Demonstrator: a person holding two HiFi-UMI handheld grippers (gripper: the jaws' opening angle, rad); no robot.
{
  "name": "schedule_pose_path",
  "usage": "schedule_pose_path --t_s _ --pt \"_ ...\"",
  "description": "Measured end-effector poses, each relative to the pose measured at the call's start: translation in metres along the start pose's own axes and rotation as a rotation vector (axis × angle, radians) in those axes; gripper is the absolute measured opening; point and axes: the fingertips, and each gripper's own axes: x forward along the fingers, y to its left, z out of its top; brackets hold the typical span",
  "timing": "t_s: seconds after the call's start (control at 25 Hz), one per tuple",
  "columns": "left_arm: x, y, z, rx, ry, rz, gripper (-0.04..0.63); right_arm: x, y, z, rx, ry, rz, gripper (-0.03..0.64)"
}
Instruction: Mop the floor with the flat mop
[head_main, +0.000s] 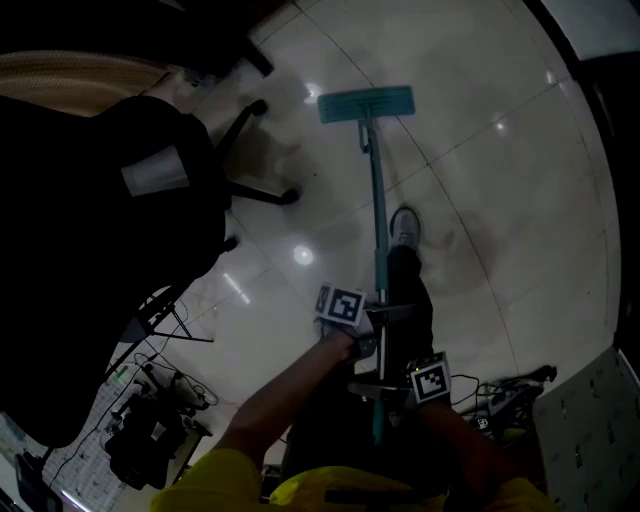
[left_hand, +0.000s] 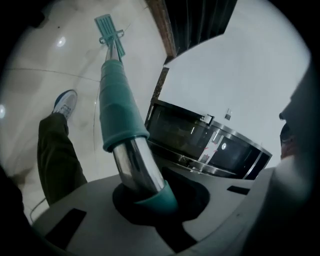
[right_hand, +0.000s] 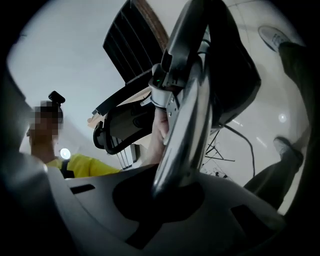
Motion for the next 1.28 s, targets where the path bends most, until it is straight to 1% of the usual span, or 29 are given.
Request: schedule_pose_path --t_s 0.04,0.08,0.12,0.16,0.28,0.32,0.36,0.4,0.44,0.48,0.56,0.6,0.64,0.68,0.72,0.76,0.8,0.84,0.88,0.92,0.96,1.04,1.08,1.12,1.16,1.2,1.24,1.28 --pt "0.003 0.001 0.016 -0.01 0.008 -0.009 0.046 -0.002 -0.009 0.018 -0.028 -0.004 -0.009 0.003" --pt "0.007 0.003 0.037 -0.039 0.015 -0.002 0.046 -0.006 -0.019 0.042 -0.058 -0.016 -0.019 0.003" --pt "0.011 0.006 0.064 -0.05 0.02 0.012 0.046 -0.011 -0.027 0.072 -0.092 -0.031 -0.03 0.003" --pt "0.017 0.007 0.096 -0.031 0.024 0.02 0.046 -0.016 -0.034 0.106 -0.127 -0.04 -0.042 0.002" --pt "0.031 0.001 0.205 0.084 0.002 -0.005 0.046 -0.029 -0.043 0.21 -0.196 -0.052 -0.062 0.002" --pt "0.033 0.003 0.238 0.126 -0.017 0.007 0.047 -0.029 -0.041 0.239 -0.205 -0.059 -0.048 0.002" --pt "0.033 0.007 0.264 0.17 -0.03 0.048 0.057 -0.027 -0.037 0.261 -0.211 -0.065 -0.023 0.002" --pt "0.032 0.012 0.279 0.21 -0.029 0.105 0.057 -0.022 -0.032 0.273 -0.216 -0.069 0.002 0.002" --pt "0.031 0.014 0.284 0.237 -0.019 0.147 0.063 -0.018 -0.027 0.276 -0.215 -0.071 0.02 0.002" --pt "0.03 0.013 0.28 0.241 -0.009 0.152 0.066 -0.014 -0.023 0.27 -0.209 -0.069 0.027 0.002" --pt "0.03 0.01 0.247 0.215 0.003 0.103 0.066 -0.009 -0.017 0.235 -0.182 -0.046 0.024 0.002" --pt "0.027 0.011 0.22 0.212 0.011 0.1 0.064 -0.006 -0.014 0.206 -0.153 -0.027 0.025 0.002" --pt "0.022 0.013 0.186 0.206 0.019 0.117 0.061 -0.003 -0.011 0.17 -0.108 -0.005 0.027 0.002" --pt "0.017 0.014 0.147 0.176 0.024 0.136 0.06 -0.002 -0.006 0.13 -0.05 0.02 0.02 0.002" --pt "0.013 0.012 0.105 0.123 0.025 0.143 0.054 -0.003 0.0 0.088 0.012 0.048 -0.002 0.002" --pt "0.011 0.007 0.064 0.059 0.021 0.133 0.05 -0.006 0.005 0.048 0.07 0.073 -0.035 0.002" --pt "0.01 0.0 0.028 0.0 0.011 0.102 0.049 -0.01 0.011 0.015 0.112 0.09 -0.061 0.002" --pt "0.012 -0.009 0.0 -0.041 -0.005 0.045 0.049 -0.013 0.017 -0.01 0.13 0.098 -0.074 0.002" --pt "0.015 -0.019 -0.015 -0.052 -0.024 -0.025 0.053 -0.016 0.021 -0.023 0.126 0.103 -0.082 0.002" --pt "0.017 -0.026 -0.019 -0.036 -0.04 -0.078 0.055 -0.018 0.023 -0.028 0.11 0.109 -0.087 0.002" --pt "0.018 -0.028 -0.015 -0.002 -0.046 -0.101 0.057 -0.019 0.022 -0.024 0.093 0.115 -0.085 0.002" --pt "0.023 -0.029 0.015 0.103 -0.029 -0.095 0.066 -0.023 0.017 0.001 0.059 0.128 -0.072 0.002" --pt "0.027 -0.03 0.038 0.159 -0.02 -0.089 0.069 -0.026 0.014 0.022 0.032 0.129 -0.07 0.006" --pt "0.03 -0.031 0.066 0.186 -0.018 -0.083 0.069 -0.029 0.011 0.05 -0.006 0.12 -0.075 0.006" --pt "0.032 -0.031 0.094 0.157 -0.024 -0.072 0.072 -0.032 0.006 0.082 -0.049 0.104 -0.086 0.005" --pt "0.032 -0.028 0.124 0.093 -0.034 -0.062 0.075 -0.034 -0.001 0.118 -0.089 0.087 -0.099 0.006" --pt "0.033 -0.025 0.157 0.059 -0.046 -0.064 0.075 -0.036 -0.009 0.153 -0.118 0.072 -0.113 0.005" --pt "0.035 -0.022 0.19 0.078 -0.055 -0.072 0.072 -0.037 -0.017 0.186 -0.131 0.056 -0.132 0.002"
